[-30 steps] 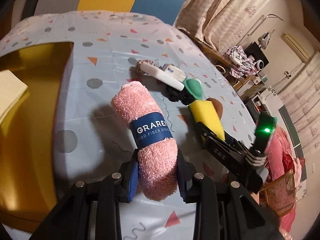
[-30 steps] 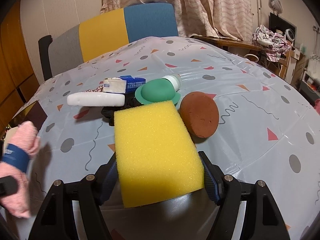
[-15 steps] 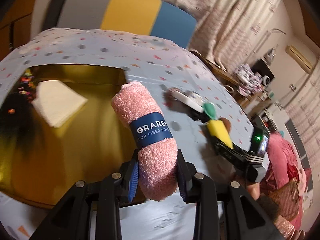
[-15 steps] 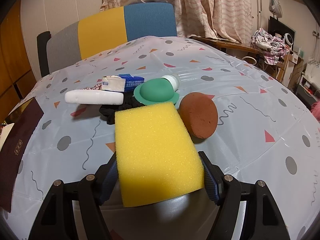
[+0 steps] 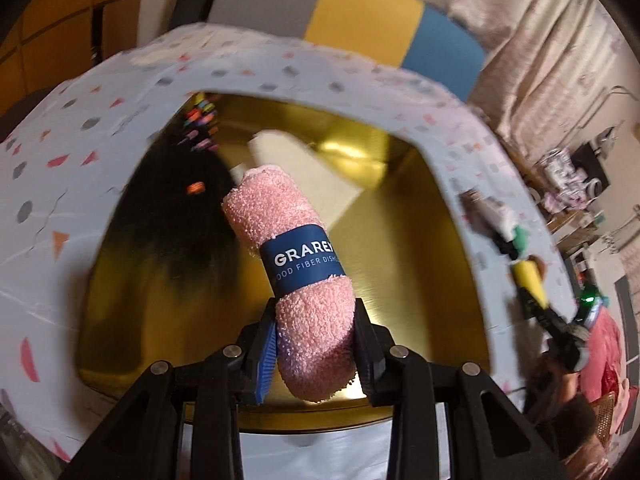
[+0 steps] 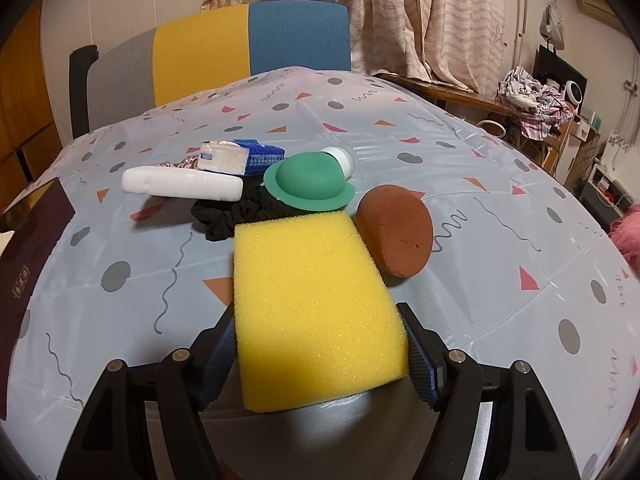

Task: Organize rigid objects
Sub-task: 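Place the towel in the gold tin with the left gripper while the right carries the sponge toward it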

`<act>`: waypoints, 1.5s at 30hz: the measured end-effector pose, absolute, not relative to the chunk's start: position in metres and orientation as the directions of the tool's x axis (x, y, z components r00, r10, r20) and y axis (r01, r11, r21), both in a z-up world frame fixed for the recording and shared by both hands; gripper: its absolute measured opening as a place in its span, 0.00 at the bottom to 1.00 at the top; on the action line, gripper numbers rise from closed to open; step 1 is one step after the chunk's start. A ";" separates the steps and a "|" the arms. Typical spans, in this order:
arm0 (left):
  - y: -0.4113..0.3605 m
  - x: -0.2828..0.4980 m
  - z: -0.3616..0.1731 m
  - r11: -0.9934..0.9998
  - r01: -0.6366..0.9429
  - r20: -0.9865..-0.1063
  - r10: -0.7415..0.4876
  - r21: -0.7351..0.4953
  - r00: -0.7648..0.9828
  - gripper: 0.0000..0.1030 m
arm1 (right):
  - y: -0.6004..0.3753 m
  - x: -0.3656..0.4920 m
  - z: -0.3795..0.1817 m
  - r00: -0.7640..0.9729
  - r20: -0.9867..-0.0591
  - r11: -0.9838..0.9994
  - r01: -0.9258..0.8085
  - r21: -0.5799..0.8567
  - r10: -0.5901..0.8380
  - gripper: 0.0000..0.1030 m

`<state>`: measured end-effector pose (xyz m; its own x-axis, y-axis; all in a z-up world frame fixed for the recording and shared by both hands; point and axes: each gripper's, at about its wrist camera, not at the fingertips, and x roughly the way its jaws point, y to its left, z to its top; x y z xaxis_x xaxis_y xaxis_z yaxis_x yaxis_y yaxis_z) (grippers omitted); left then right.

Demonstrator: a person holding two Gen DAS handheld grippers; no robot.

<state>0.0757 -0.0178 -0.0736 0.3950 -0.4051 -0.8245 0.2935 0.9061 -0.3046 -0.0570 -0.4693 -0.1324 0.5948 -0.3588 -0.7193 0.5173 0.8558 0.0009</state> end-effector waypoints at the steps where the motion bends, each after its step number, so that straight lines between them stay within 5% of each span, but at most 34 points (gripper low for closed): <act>1: -0.013 0.078 -0.076 0.912 0.283 -0.831 -0.393 -0.297 0.394 0.33 | -0.469 -0.057 -0.132 0.592 -0.720 0.856 0.518 -0.005 -0.363 0.72; 7: 0.004 0.078 -0.078 0.959 0.231 -0.859 -0.254 -0.164 0.445 0.45 | -0.468 -0.057 -0.132 0.588 -0.721 0.855 0.518 -0.013 -0.367 0.72; 13: 0.013 0.060 -0.056 0.966 0.221 -0.792 -0.237 -0.132 0.562 0.45 | -0.467 -0.057 -0.133 0.586 -0.720 0.854 0.520 -0.018 -0.372 0.72; 32: -0.020 0.022 -0.051 0.880 0.351 -0.714 -0.468 -0.320 0.521 0.45 | -0.424 -0.077 -0.103 0.680 -0.696 0.890 0.435 0.133 -0.228 0.71; 45: -0.005 0.020 -0.054 0.870 0.335 -0.702 -0.491 -0.363 0.515 0.45 | -0.302 -0.010 -0.035 0.763 -0.645 0.984 0.080 0.160 0.043 0.71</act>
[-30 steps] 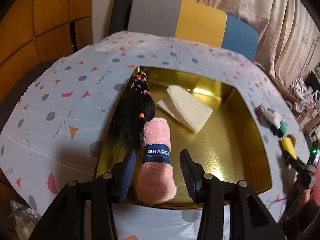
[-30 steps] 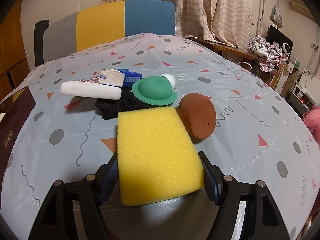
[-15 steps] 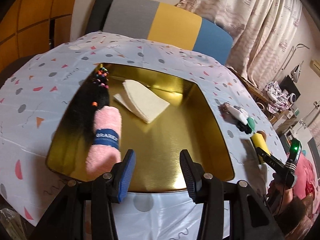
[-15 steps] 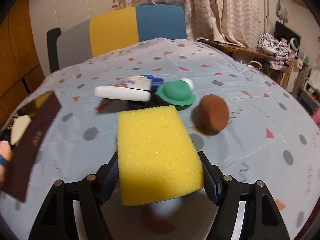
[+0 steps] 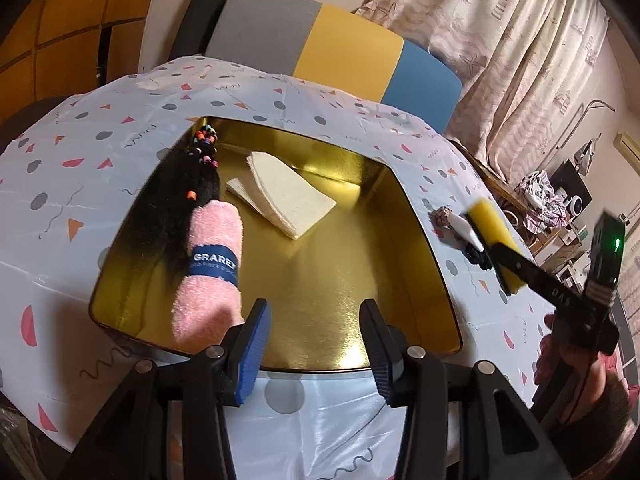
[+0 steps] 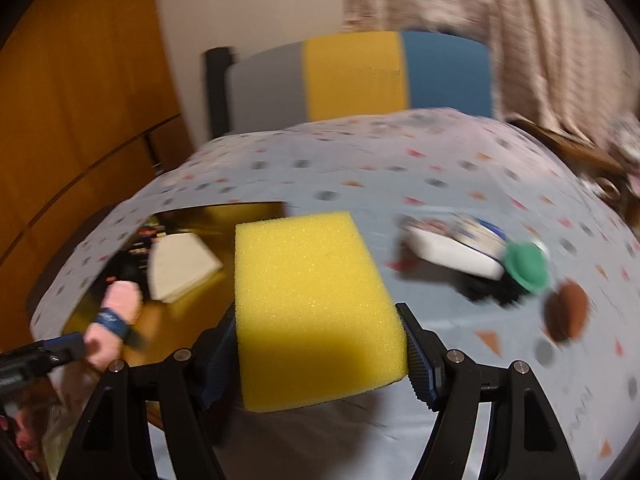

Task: Organize rigid objects
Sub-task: 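Place the towel in the gold tin with the left gripper while the right carries the sponge toward it, then lower the yellow sponge into the gold tin and open the right gripper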

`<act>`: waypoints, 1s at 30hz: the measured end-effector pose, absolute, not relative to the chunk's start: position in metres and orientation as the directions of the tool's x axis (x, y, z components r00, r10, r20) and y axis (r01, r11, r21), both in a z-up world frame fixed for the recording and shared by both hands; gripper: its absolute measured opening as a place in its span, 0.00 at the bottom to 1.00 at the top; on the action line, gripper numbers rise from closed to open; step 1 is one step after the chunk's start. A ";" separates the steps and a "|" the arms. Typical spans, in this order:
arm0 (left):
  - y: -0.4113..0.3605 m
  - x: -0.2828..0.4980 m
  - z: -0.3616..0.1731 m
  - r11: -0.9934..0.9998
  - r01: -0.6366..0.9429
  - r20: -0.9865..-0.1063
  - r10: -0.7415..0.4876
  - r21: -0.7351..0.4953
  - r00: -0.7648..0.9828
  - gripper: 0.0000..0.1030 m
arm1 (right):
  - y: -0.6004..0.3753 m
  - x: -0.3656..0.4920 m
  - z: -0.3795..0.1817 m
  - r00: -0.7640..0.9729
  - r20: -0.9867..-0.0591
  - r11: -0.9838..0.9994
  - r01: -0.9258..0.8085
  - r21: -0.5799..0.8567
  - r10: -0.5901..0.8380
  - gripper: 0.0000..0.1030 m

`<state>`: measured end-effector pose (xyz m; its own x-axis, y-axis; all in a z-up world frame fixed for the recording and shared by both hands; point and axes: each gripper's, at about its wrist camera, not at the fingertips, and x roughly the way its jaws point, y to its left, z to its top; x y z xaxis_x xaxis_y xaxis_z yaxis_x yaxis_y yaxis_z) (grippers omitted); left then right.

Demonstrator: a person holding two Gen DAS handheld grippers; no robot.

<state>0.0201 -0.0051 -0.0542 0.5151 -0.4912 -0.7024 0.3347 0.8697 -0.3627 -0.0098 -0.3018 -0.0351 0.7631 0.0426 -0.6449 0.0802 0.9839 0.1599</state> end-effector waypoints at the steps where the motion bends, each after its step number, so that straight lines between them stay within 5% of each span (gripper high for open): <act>1: -0.004 0.020 -0.054 0.870 0.335 -0.701 -0.492 -0.363 0.516 0.45 | -0.292 -0.004 -0.032 0.759 -0.649 0.987 0.056 0.150 0.055 0.71; 22: 0.029 0.021 -0.053 0.872 0.293 -0.685 -0.489 -0.391 0.540 0.45 | -0.188 0.173 -0.071 0.556 -0.831 0.972 -0.210 -0.108 0.028 0.73; 26: 0.033 0.022 -0.056 0.875 0.274 -0.686 -0.482 -0.398 0.545 0.45 | -0.187 0.169 -0.069 0.602 -0.792 0.948 -0.184 -0.259 -0.100 0.93; 30: 0.030 0.023 -0.058 0.869 0.275 -0.685 -0.495 -0.412 0.536 0.45 | -0.201 0.150 -0.053 0.665 -0.738 0.956 -0.127 -0.264 -0.116 0.96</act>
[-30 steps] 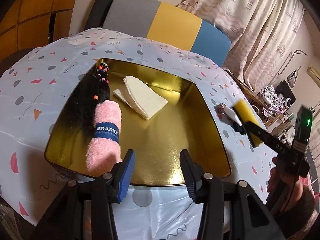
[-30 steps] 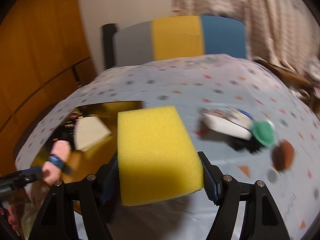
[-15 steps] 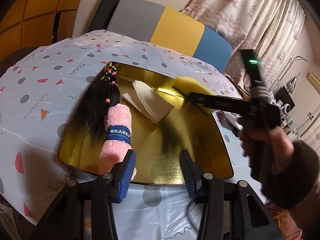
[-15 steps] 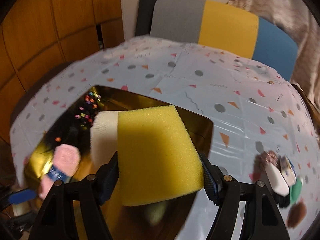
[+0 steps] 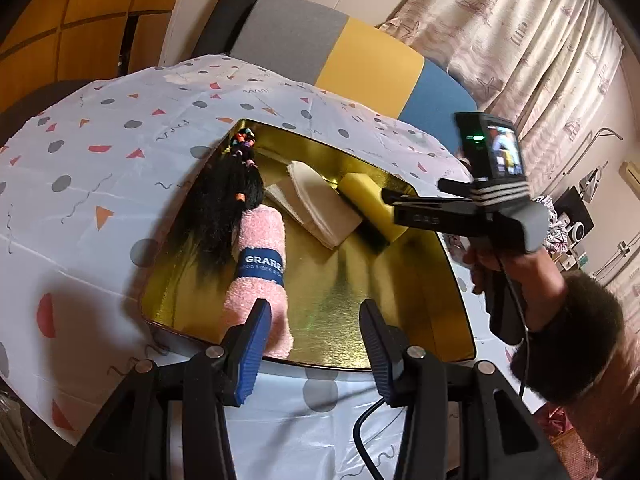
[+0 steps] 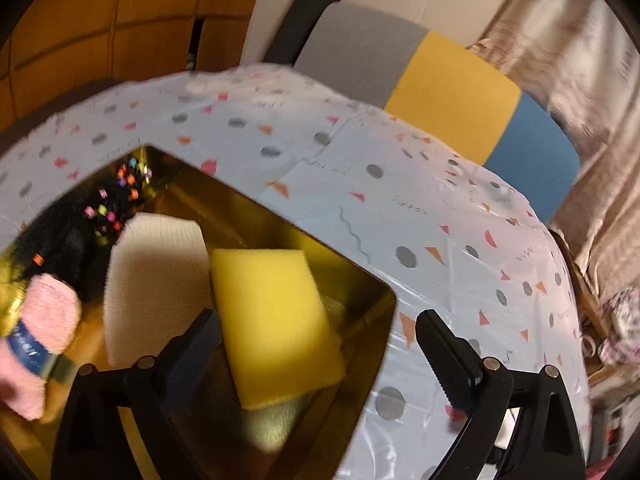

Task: Organize rigid objects
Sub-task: 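Lower the yellow sponge into the gold tin and open the right gripper, then reach the right gripper to the pile and grasp the brown oval sponge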

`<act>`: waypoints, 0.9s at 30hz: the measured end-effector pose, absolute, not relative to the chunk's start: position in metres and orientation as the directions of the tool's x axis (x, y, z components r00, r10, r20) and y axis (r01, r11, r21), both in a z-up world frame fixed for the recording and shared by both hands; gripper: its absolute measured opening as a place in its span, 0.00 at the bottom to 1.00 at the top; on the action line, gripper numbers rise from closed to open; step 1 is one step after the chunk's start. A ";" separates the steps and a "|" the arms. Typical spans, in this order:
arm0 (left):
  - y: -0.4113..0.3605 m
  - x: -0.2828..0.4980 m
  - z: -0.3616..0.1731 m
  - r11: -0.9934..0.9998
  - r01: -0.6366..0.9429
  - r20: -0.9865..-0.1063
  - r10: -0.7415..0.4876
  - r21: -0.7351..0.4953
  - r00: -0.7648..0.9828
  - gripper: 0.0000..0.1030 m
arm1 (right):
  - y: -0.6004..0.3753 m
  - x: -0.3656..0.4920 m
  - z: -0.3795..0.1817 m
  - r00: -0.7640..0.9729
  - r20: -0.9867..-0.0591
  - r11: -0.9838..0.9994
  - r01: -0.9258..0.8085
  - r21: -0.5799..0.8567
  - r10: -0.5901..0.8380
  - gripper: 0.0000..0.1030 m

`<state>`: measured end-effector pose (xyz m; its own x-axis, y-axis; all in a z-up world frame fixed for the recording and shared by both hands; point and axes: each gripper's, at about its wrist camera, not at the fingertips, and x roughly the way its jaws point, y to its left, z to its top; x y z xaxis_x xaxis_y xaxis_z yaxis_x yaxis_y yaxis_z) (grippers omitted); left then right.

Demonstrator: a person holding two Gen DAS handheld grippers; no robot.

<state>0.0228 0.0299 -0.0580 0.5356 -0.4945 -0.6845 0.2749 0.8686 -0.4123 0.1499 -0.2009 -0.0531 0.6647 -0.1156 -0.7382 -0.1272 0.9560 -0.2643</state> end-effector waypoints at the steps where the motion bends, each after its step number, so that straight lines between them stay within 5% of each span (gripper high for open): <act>1: 0.027 0.022 -0.058 0.868 0.282 -0.686 -0.497 -0.410 0.532 0.45 | -0.208 0.142 -0.047 0.674 -0.732 0.967 -0.106 -0.233 -0.103 0.96; 8: 0.009 0.013 -0.054 0.862 0.324 -0.690 -0.507 -0.390 0.516 0.45 | -0.240 0.098 -0.036 0.681 -0.732 0.999 -0.007 -0.047 -0.030 0.96; 27: -0.045 -0.015 -0.044 0.827 0.451 -0.707 -0.538 -0.336 0.459 0.46 | -0.293 0.001 -0.070 0.647 -0.761 0.986 0.147 0.073 -0.040 0.96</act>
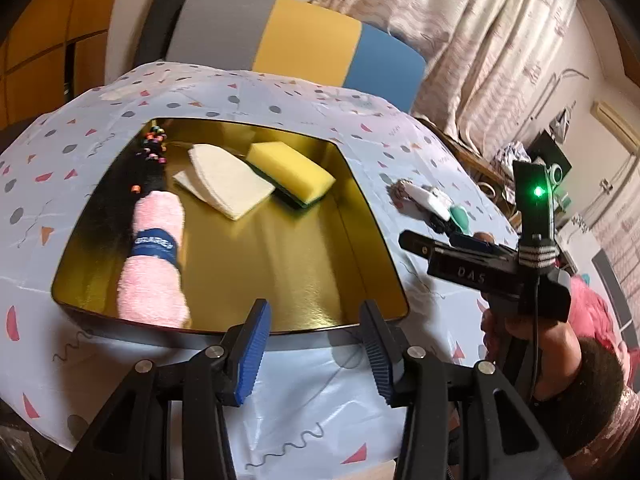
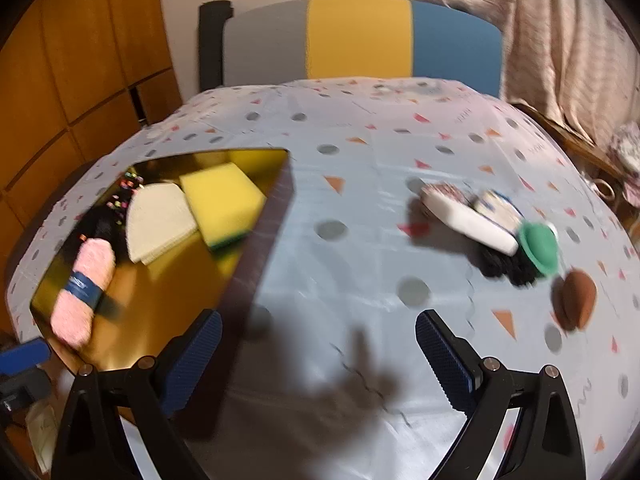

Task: Organize rigid objects
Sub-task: 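Reach the right gripper to the pile and grasp the brown oval sponge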

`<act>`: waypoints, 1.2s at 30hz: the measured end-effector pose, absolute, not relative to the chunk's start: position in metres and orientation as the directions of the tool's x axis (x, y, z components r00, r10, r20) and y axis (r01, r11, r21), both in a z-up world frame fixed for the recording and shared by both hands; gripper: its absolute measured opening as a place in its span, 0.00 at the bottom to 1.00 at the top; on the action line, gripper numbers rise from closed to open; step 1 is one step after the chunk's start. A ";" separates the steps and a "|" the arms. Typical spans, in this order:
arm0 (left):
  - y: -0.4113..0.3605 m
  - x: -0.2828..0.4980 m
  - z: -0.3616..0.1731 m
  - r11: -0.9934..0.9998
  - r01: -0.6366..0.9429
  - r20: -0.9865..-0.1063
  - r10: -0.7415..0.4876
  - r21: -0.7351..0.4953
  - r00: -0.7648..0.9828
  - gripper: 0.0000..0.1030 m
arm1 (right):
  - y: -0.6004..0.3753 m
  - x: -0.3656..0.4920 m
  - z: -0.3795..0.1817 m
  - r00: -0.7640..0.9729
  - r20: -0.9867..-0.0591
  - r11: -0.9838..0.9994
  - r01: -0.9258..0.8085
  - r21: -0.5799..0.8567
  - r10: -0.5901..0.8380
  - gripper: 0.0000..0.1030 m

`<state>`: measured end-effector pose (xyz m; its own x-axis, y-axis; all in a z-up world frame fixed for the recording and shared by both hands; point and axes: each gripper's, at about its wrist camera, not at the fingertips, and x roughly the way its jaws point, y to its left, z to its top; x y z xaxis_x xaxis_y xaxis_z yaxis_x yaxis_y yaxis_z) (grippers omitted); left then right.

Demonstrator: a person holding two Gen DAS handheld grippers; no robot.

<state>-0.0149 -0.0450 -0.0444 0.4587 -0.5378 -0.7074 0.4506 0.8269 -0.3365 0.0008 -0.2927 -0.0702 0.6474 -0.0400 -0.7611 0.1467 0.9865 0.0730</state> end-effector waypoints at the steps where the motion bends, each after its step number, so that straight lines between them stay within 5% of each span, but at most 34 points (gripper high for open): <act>1: -0.050 -0.016 -0.045 0.825 0.458 -0.713 -0.537 -0.331 0.451 0.46 | -0.297 -0.006 -0.074 0.644 -0.764 0.985 0.160 0.071 -0.049 0.96; 18: -0.120 -0.029 -0.038 0.777 0.564 -0.745 -0.546 -0.280 0.383 0.46 | -0.465 -0.088 -0.097 0.580 -0.755 0.817 0.567 0.105 -0.306 0.96; 26: -0.147 -0.038 -0.034 0.766 0.594 -0.758 -0.534 -0.246 0.374 0.46 | -0.531 -0.054 -0.089 0.599 -0.713 0.805 0.588 0.081 -0.366 0.95; 36: -0.177 -0.033 -0.029 0.765 0.618 -0.776 -0.497 -0.181 0.387 0.46 | -0.559 -0.033 -0.131 0.578 -0.764 0.796 0.587 0.147 -0.285 0.63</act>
<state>-0.0332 -0.1771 -0.0289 0.3875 -0.4970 -0.7764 0.6179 0.7651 -0.1814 -0.0333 -0.5587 -0.1309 0.5785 -0.2846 -0.7644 0.5865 0.7965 0.1472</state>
